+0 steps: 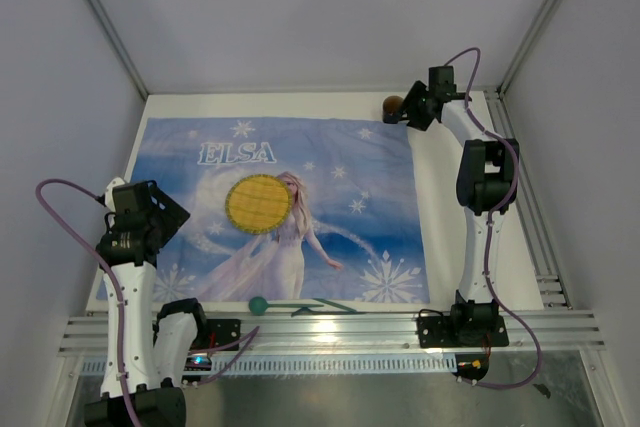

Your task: Set the dinner table for one person

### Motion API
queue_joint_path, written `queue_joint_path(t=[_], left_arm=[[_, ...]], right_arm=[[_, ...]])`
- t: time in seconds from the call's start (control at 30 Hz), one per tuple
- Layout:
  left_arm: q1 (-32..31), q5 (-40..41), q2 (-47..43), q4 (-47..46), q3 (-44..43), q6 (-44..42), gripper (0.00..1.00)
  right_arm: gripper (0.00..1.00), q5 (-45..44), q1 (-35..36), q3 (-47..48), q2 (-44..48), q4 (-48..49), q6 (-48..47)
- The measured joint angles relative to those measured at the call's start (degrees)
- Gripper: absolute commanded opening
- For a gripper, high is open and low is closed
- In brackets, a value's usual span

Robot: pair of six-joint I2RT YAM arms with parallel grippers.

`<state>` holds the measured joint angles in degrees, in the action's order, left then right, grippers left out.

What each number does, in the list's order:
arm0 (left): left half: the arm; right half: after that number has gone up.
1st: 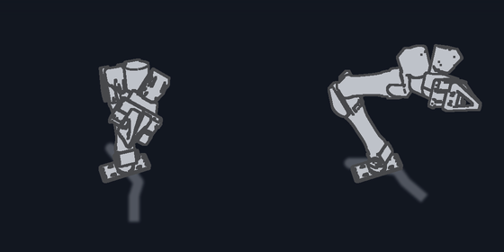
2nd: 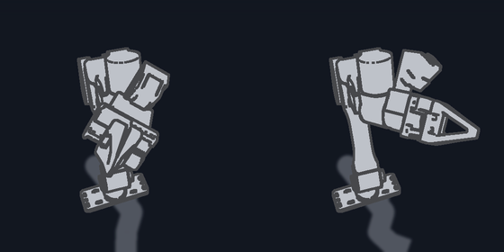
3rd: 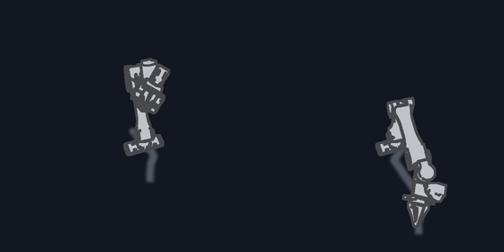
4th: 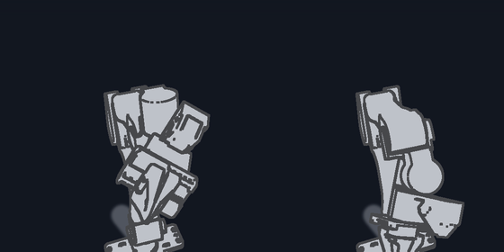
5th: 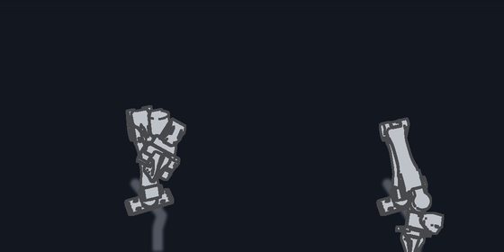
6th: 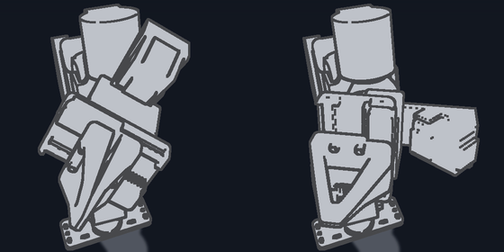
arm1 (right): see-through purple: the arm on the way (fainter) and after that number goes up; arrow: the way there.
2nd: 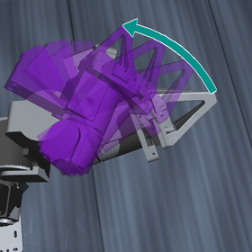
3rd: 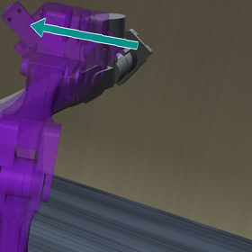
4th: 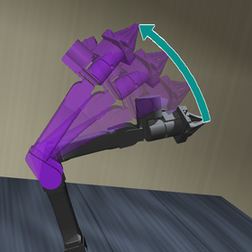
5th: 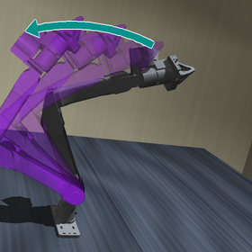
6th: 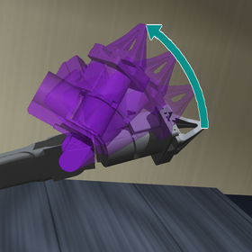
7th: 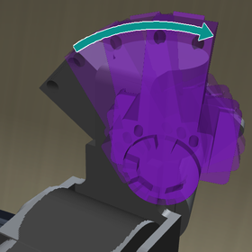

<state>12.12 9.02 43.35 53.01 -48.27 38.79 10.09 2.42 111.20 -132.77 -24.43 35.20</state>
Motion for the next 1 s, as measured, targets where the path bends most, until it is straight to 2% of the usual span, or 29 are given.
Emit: queue_joint_path(t=[0.3, 0.57, 0.8, 1.0], left_arm=[[0.0, 0.2, 0.0, 0.0, 0.0, 0.1, 0.78], [0.0, 0.4, 0.0, 0.0, 0.0, 0.2, 0.78], [0.0, 0.5, 0.0, 0.0, 0.0, 0.2, 0.78], [0.0, 0.5, 0.0, 0.0, 0.0, 0.2, 0.78]], right_arm=[[0.57, 0.2, 0.0, -0.3, 0.0, 0.0, -0.3], [0.47, 0.5, 0.0, -1.5, 0.0, 0.5, -0.7], [0.3, 1.1, 0.0, -2.7, 0.0, 1.0, -1.1], [0.23, 2.0, 0.0, -4.5, 0.0, 2.3, -1.7]])
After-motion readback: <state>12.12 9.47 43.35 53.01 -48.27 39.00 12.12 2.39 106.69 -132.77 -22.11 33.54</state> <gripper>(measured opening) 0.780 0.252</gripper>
